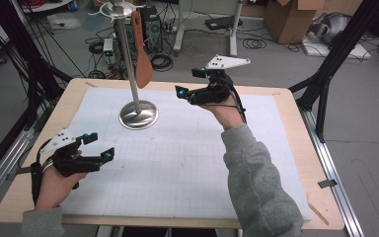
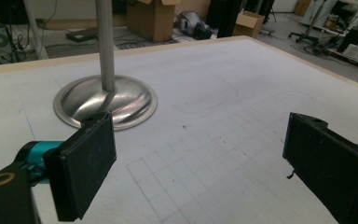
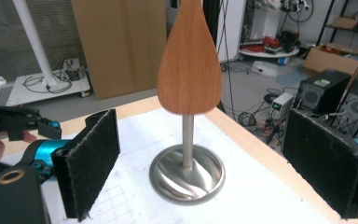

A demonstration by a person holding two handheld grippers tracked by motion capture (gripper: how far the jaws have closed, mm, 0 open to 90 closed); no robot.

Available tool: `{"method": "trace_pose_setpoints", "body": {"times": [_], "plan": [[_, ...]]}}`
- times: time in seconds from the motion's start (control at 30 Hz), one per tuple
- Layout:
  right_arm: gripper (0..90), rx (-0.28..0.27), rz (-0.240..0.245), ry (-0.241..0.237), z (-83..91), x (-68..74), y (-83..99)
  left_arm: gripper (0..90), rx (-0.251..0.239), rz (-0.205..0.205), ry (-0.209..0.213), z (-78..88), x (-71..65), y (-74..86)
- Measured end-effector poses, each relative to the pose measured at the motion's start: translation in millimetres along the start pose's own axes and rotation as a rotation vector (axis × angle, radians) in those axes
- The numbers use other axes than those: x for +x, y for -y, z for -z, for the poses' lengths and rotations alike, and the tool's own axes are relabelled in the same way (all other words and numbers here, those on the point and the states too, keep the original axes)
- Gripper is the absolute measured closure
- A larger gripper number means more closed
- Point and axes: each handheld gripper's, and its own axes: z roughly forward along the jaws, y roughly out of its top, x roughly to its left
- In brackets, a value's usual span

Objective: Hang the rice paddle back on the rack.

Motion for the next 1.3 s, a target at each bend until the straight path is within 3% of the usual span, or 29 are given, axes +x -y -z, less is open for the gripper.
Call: {"method": "trace_pose_setpoints", "body": {"times": [0.5,0.67,1.13,1.3], "plan": [[10.6,-0.002,0.011,0.056,28.4,5.9,28.9,9.7,-0.005,-0.009,0.004,1.6,-2.2,-2.9],[10.6,0.008,-0.008,0.064,31.2,3.5,43.4,9.7,0.001,-0.014,0.007,0.6,-2.1,-2.7],[10.6,-0.033,-0.048,0.091,58.4,0.8,70.2,9.8,0.003,-0.013,-0.001,0.6,-0.4,-1.6],[10.6,-0.022,-0.030,0.109,64.4,2.6,78.4,9.8,0.000,-0.011,-0.003,0.8,-0.7,-1.6]]}}
